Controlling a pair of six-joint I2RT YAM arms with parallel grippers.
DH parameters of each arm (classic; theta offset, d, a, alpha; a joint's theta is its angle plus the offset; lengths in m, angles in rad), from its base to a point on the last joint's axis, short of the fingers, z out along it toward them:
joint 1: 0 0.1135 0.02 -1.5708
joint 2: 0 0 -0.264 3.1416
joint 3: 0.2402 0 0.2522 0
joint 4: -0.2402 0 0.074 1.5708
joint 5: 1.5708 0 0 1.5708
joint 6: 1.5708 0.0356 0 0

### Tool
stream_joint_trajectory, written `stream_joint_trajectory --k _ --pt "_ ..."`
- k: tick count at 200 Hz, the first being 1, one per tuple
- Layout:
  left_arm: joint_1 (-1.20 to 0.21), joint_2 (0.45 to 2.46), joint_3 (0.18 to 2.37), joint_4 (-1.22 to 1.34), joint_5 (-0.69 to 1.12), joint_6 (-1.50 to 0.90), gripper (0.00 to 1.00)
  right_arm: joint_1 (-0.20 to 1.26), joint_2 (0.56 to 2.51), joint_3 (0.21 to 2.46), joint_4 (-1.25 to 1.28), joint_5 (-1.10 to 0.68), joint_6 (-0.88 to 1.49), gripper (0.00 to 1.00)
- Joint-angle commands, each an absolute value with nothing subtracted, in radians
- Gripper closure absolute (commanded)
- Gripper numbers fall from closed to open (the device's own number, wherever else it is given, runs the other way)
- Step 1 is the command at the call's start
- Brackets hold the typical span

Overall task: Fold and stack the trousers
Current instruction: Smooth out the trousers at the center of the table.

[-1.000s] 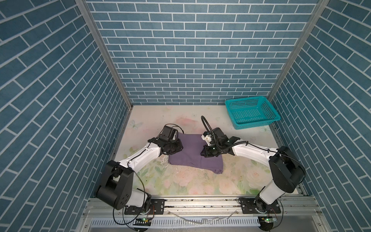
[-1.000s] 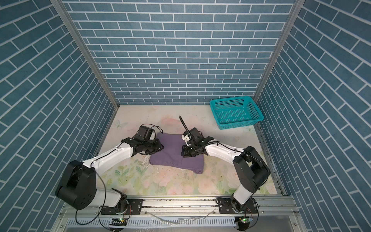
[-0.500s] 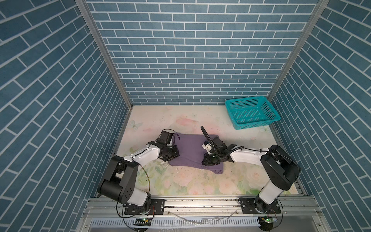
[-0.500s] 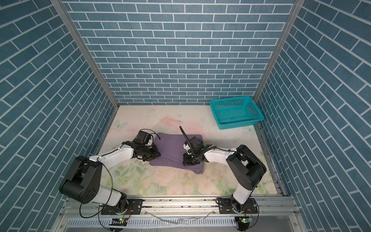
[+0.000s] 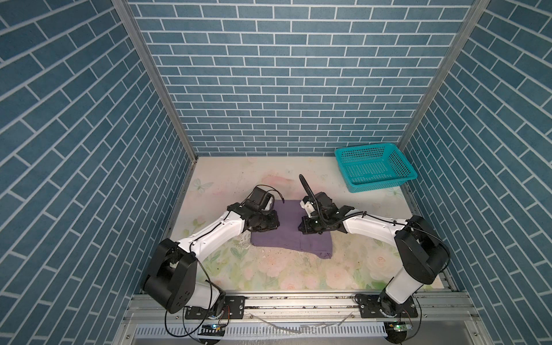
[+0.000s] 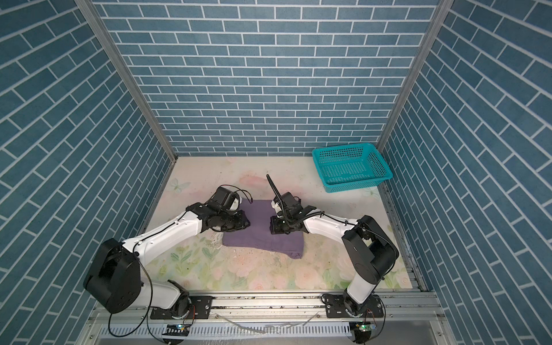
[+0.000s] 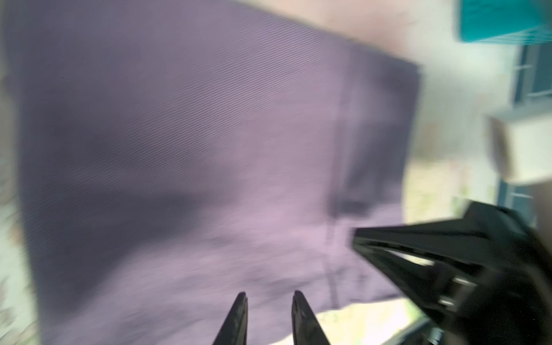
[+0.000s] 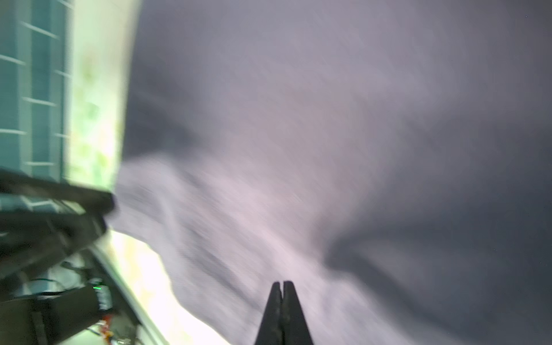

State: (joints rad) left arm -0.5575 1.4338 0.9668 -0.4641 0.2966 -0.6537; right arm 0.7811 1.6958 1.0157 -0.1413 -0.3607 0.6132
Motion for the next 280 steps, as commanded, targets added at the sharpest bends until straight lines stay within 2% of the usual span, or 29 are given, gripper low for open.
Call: stream_joint_trajectory --k 1,37,72,118,142,175,196,228,245,260,280 --pt "-0.564 1.489 0.965 -0.468 0.274 -0.662 0.72 0.780 1.784 1.051 -0.007 -0.451 0.702 1.00" --pt "-0.562 1.523 0.875 -0.396 0.254 -0.706 0.72 0.781 1.846 0.959 0.036 -0.460 0.744 1.00" --pt "-0.526 1.560 0.801 -0.355 0.248 -0.738 0.70 0.781 1.799 0.837 0.006 -0.398 0.727 1.00" --pt "-0.450 1.574 0.749 -0.335 0.258 -0.746 0.70 0.780 1.750 0.857 -0.110 -0.311 0.653 1.00" --pt "-0.435 1.543 0.770 -0.396 0.216 -0.716 0.70 0.776 1.665 0.934 -0.215 -0.188 0.560 1.00" --pt "-0.358 1.470 0.754 -0.457 0.197 -0.676 0.69 0.740 1.457 0.958 -0.270 0.075 0.479 1.00" --pt "-0.288 1.405 0.729 -0.490 0.204 -0.664 0.66 0.681 1.347 0.919 -0.280 0.153 0.492 0.83" --pt "-0.241 1.299 0.737 -0.565 0.150 -0.640 0.58 0.599 1.300 0.863 -0.376 0.159 0.512 0.73" --pt "-0.239 1.276 0.760 -0.590 0.141 -0.633 0.49 0.589 1.293 0.821 -0.390 0.127 0.524 0.70" --pt "-0.239 1.274 0.775 -0.584 0.146 -0.615 0.35 0.588 1.293 0.780 -0.383 0.086 0.536 0.67" --pt "-0.239 1.306 0.788 -0.565 0.171 -0.594 0.29 0.588 1.303 0.736 -0.357 0.043 0.565 0.59"
